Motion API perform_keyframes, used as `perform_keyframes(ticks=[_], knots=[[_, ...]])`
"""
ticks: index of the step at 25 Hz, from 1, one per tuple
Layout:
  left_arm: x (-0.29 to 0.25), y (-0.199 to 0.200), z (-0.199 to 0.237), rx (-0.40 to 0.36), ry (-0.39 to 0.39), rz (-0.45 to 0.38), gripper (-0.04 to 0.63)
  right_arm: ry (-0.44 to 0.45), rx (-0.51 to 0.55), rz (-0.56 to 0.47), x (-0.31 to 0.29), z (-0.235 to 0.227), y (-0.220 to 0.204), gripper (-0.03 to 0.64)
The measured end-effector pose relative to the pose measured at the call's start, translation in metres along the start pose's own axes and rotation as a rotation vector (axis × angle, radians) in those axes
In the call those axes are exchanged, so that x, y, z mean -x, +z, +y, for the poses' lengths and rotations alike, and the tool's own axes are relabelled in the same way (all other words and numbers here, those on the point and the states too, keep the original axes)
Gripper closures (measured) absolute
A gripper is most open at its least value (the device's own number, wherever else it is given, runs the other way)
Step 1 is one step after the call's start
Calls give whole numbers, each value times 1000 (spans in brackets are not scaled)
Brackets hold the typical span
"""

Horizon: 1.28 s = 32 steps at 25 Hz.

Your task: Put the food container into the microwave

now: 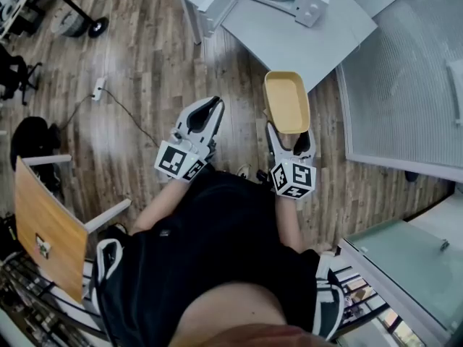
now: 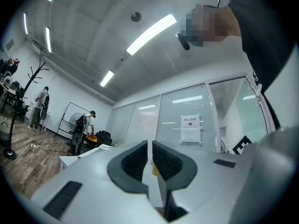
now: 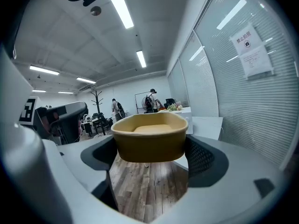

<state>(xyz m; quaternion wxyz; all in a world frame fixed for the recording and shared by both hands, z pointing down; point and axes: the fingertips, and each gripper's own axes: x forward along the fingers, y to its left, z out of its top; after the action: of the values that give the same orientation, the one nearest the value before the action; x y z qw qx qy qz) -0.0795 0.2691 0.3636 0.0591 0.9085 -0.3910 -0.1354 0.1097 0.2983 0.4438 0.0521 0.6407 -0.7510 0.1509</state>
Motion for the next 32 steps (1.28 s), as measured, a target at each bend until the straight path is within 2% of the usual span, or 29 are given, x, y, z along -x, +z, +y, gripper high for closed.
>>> perform_keyframes(ticks=[9,14,22,27,32], knots=[[6,6,23,18,-21,4,546,-38,-18,-4,-11,16,0,147],[8,9,50,27,-45,17,546,-73,-45,-12,-28,29,-1,147],[4,1,97,51,-122,48,546,-125,-54,-29,-69,54,-5,147],[-23,-19,119,57,-116,76,546,-124,-63,-5,-103,41,-6,147],[-85,-37,144,51,-66,70,546,-86,-73,5,-169,-3,-3,147]])
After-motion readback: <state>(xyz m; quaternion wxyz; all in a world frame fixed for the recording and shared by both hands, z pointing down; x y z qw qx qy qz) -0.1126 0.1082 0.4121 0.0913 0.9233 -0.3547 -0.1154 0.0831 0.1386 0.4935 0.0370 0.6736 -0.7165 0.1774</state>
